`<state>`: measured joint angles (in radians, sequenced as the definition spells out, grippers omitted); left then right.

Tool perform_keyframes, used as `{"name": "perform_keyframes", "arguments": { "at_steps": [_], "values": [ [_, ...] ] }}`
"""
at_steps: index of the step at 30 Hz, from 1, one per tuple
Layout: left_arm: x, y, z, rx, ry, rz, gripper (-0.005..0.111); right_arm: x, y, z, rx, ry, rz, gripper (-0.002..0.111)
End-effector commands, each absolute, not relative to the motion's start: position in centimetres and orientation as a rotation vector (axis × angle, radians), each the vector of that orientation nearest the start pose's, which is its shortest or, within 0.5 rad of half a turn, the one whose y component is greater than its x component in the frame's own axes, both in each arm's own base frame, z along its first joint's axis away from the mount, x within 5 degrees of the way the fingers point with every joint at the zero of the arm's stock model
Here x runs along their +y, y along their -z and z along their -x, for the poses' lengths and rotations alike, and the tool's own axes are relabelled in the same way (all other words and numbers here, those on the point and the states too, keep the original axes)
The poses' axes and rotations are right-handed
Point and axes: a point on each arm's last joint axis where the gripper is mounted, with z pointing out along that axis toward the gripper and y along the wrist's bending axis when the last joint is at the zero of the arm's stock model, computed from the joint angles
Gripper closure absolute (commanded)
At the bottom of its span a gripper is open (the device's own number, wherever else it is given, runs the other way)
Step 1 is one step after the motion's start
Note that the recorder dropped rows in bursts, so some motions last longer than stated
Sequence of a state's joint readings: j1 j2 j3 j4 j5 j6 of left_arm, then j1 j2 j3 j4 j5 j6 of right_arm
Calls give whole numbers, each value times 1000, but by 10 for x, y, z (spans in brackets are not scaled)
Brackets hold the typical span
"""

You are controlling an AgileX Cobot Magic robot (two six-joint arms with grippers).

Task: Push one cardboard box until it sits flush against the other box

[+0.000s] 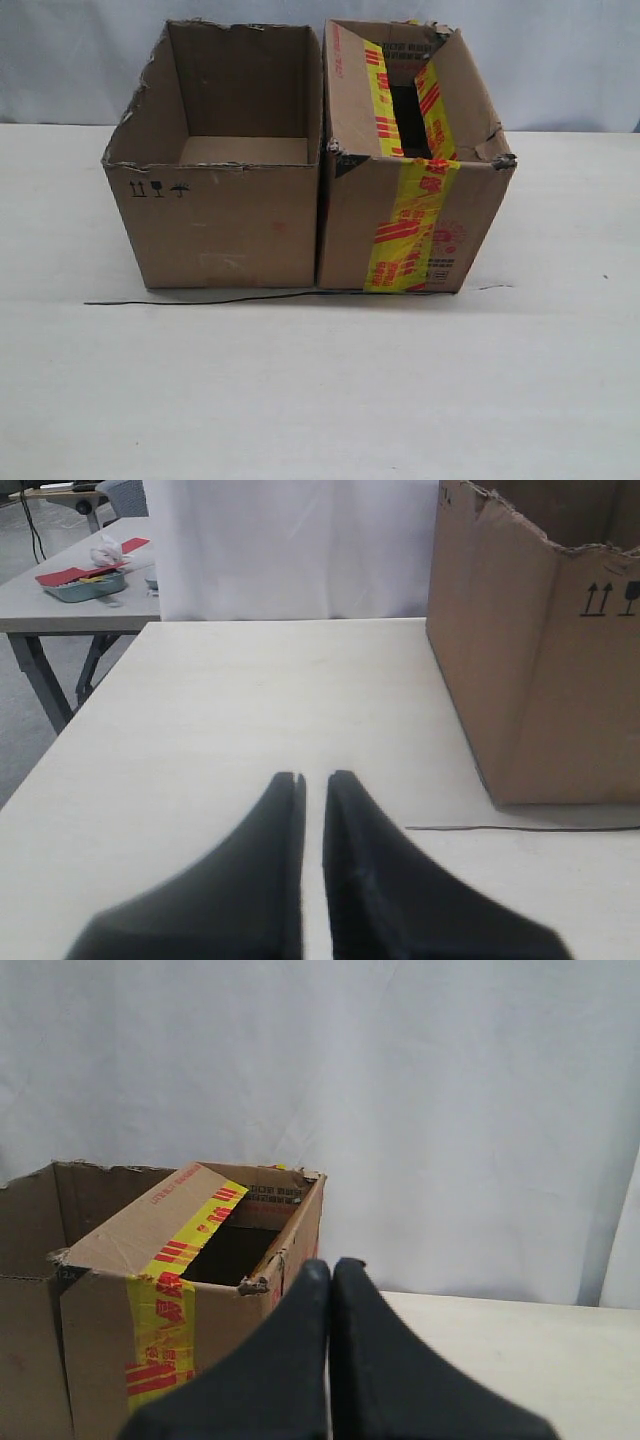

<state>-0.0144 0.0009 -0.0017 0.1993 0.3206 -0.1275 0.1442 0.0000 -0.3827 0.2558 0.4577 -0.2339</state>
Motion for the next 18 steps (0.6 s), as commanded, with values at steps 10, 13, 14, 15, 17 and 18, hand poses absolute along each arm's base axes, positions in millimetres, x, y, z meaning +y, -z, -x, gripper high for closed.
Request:
{"name": "perform_keyframes", "arguments": {
  "at_steps": [10, 13, 14, 15, 17, 18],
  "values": [
    [4, -186, -54, 1786, -71, -23, 107, 12, -283, -26, 1579, -137, 237, 108],
    [4, -186, -54, 1786, -71, -23, 107, 13, -258, -36, 1626, -134, 229, 108],
    [4, -186, -54, 1786, -71, -23, 107, 13, -247, -40, 1655, -122, 231, 108],
    [4, -186, -54, 1786, -71, -23, 107, 12, -238, -42, 1681, -106, 231, 108],
    [4, -186, -54, 1786, -71, -23, 107, 10, -209, -49, 1771, -84, 199, 108],
    [4, -186, -54, 1786, -71, -23, 107, 9, -200, -50, 1795, -102, 177, 108]
  ]
}}
